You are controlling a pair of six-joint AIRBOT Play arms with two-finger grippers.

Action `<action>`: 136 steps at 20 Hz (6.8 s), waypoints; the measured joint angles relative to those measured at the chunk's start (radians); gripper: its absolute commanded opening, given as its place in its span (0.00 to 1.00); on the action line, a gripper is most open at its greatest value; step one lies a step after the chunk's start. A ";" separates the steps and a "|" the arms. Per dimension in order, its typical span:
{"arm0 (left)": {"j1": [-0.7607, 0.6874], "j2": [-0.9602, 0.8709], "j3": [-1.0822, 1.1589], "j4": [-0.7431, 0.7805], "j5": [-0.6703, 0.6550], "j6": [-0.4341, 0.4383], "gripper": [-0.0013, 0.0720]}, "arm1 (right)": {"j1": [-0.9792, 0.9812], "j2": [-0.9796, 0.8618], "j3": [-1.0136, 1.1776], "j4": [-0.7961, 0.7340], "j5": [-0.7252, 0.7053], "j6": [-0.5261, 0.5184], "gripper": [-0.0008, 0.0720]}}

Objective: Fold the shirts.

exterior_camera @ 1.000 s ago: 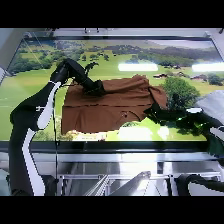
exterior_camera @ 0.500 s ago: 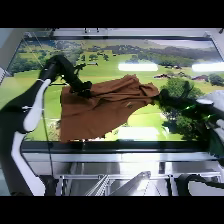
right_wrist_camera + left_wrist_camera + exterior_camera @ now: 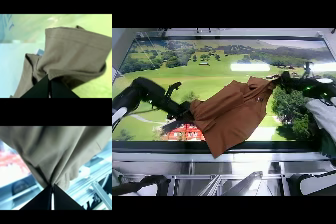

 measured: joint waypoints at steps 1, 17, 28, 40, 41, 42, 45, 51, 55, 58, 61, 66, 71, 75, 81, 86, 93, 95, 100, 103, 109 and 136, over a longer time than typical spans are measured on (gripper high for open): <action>0.013 0.051 -0.035 -0.019 -0.011 0.006 0.03 | 0.016 -0.018 0.027 -0.003 0.008 -0.003 0.03; 0.501 0.639 0.567 -0.386 0.100 0.138 0.04 | -0.097 0.813 0.194 -0.071 0.360 -0.142 0.03; 0.329 0.169 0.418 -0.389 0.052 0.169 0.04 | 0.047 0.378 0.194 -0.108 0.051 -0.138 0.03; 0.365 -0.308 0.593 -0.277 0.003 0.208 0.99 | -0.077 0.186 0.137 -0.299 0.261 0.082 0.51; 0.384 -0.303 0.583 -0.217 0.026 0.189 0.99 | -0.091 0.212 0.092 -0.323 0.290 0.094 0.51; 0.398 -0.293 0.559 -0.155 0.043 0.174 0.99 | -0.100 0.242 0.037 -0.338 0.308 0.106 0.52; 0.420 -0.251 0.423 -0.006 0.047 0.150 0.99 | -0.100 0.347 -0.185 -0.372 0.313 0.115 0.77; 0.367 -0.315 0.281 0.084 -0.062 0.150 0.99 | -0.024 0.464 -0.522 -0.348 0.227 0.126 0.77; 0.323 -0.447 0.400 0.033 -0.079 0.155 0.99 | 0.062 0.479 -0.590 -0.297 0.212 0.126 0.77; 0.323 -0.552 0.520 -0.035 -0.047 0.148 0.97 | 0.106 0.484 -0.605 -0.259 0.209 0.125 0.77; 0.319 -0.664 0.630 -0.094 0.038 0.141 0.80 | 0.124 0.487 -0.611 -0.240 0.202 0.125 0.77; 0.272 -0.782 0.748 -0.111 0.186 0.152 0.04 | 0.132 0.489 -0.613 -0.223 0.182 0.125 0.77; 0.272 -0.765 0.791 -0.132 0.243 0.159 0.04 | 0.131 0.489 -0.613 -0.242 0.159 0.125 0.77; 0.300 -0.713 0.799 -0.188 0.276 0.159 0.04 | 0.130 0.476 -0.615 -0.256 0.114 0.145 0.76; 0.321 -0.679 0.800 -0.256 0.321 0.159 0.05 | 0.151 0.359 -0.615 -0.188 0.048 0.135 0.64; 0.297 -0.673 0.800 -0.270 0.339 0.159 0.05 | 0.229 0.260 -0.616 0.016 0.028 -0.017 0.03; 0.301 -0.500 0.758 -0.299 0.332 0.189 0.05 | 0.137 0.355 -0.579 0.326 0.159 -0.290 0.03; 0.329 -0.375 0.686 -0.307 0.341 0.195 0.05 | 0.054 0.483 -0.573 0.362 0.193 -0.313 0.03; 0.412 0.042 0.446 -0.364 0.354 0.210 0.05 | -0.241 0.913 -0.520 0.383 0.267 -0.298 0.03; 0.437 0.311 0.378 -0.427 0.342 0.214 0.05 | -0.406 1.130 -0.406 0.393 0.326 -0.262 0.03; 0.449 0.576 0.570 -0.472 0.227 0.221 0.05 | -0.489 1.215 -0.033 0.363 0.321 -0.243 0.03; 0.180 -0.653 0.930 -0.475 0.044 0.157 0.05 | 0.085 0.114 0.155 0.083 -0.047 -0.318 0.03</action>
